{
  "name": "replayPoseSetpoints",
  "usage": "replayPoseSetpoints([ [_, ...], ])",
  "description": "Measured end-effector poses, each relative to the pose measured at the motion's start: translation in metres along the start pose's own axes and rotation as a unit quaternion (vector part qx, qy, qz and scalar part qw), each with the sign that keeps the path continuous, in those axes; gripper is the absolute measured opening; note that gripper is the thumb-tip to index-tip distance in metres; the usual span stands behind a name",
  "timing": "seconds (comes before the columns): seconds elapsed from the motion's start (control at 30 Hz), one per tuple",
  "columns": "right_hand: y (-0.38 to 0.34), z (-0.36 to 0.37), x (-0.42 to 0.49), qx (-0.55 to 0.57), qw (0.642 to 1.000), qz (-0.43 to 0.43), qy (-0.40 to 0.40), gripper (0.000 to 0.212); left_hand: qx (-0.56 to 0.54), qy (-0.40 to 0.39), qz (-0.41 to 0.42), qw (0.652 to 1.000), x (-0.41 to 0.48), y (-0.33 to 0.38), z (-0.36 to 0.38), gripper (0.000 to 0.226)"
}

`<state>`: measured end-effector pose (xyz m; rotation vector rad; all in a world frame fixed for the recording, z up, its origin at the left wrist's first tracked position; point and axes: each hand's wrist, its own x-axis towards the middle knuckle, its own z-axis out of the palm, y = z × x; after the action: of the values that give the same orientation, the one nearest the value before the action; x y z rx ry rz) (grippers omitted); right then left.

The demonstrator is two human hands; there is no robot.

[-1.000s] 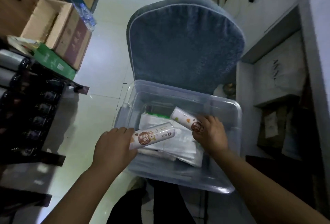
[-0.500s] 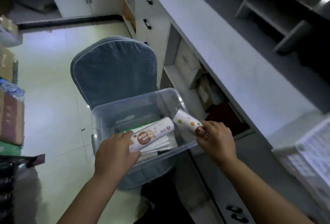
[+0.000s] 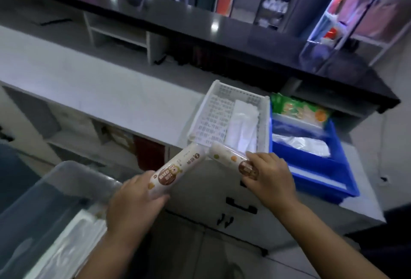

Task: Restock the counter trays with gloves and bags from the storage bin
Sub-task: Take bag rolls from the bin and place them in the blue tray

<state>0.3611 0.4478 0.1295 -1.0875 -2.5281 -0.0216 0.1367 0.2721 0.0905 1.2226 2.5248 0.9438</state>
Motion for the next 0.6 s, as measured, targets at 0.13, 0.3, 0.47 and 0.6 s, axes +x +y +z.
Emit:
replayPoseSetpoints([
  [0.13,0.068,-0.025,-0.015,-0.014,0.998,0.057,0.013,0.056,-0.008,-0.024,0.049,0.998,0.017,0.052,0.032,0.043],
  [0.3,0.162,-0.039,-0.009,-0.017,0.994,0.110,0.003,0.054,-0.040,-0.039,0.057,0.997,0.029,0.108,0.075,0.046],
  [0.47,0.244,-0.029,0.009,0.007,0.994,0.073,-0.087,0.057,-0.023,-0.003,0.028,0.999,0.038,0.159,0.115,0.048],
  [0.6,0.286,-0.011,0.017,0.012,0.985,-0.011,-0.173,0.053,-0.014,0.024,-0.013,1.000,0.046,0.189,0.141,0.047],
])
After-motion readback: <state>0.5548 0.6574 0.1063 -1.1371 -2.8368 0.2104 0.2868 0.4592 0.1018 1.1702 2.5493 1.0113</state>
